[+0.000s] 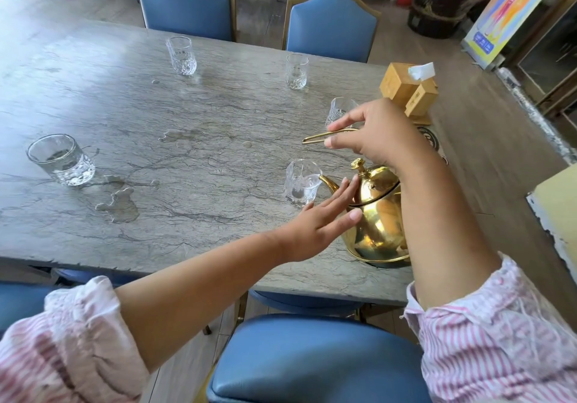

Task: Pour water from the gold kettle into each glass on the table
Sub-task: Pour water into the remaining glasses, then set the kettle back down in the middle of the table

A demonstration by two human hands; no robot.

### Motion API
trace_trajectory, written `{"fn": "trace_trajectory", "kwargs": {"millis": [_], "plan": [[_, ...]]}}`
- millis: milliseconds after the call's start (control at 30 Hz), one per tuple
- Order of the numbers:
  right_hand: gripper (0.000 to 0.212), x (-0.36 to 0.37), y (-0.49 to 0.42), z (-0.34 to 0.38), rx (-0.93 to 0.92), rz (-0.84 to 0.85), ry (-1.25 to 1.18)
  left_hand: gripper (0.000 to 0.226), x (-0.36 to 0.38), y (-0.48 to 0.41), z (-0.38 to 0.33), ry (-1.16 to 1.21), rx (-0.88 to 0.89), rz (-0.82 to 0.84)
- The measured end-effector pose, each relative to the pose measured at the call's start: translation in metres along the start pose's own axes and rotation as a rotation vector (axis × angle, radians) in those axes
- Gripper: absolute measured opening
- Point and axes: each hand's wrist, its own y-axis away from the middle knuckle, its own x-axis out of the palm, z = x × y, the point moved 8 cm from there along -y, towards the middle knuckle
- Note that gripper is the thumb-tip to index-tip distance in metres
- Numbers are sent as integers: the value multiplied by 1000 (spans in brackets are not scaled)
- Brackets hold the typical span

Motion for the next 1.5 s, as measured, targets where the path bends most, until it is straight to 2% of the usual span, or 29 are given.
{"fn": "trace_trajectory", "kwargs": {"millis": [1100, 1267, 1333, 1433, 1500], "plan": [[32, 4, 23, -24, -2, -135, -180, 54, 6, 15, 4, -234, -101, 55], [32, -1, 29, -34, 12, -148, -228, 57, 7, 14, 1, -243, -116, 25], [38, -2, 31, -38, 50, -141, -264, 66, 6, 15, -1, -254, -98, -5], [20, -3, 36, -40, 97, -116, -375, 79, 2, 19, -7, -264, -69, -83], [20, -5, 41, -36, 113, -105, -440, 81, -3, 24, -14, -252, -48, -149]]}}
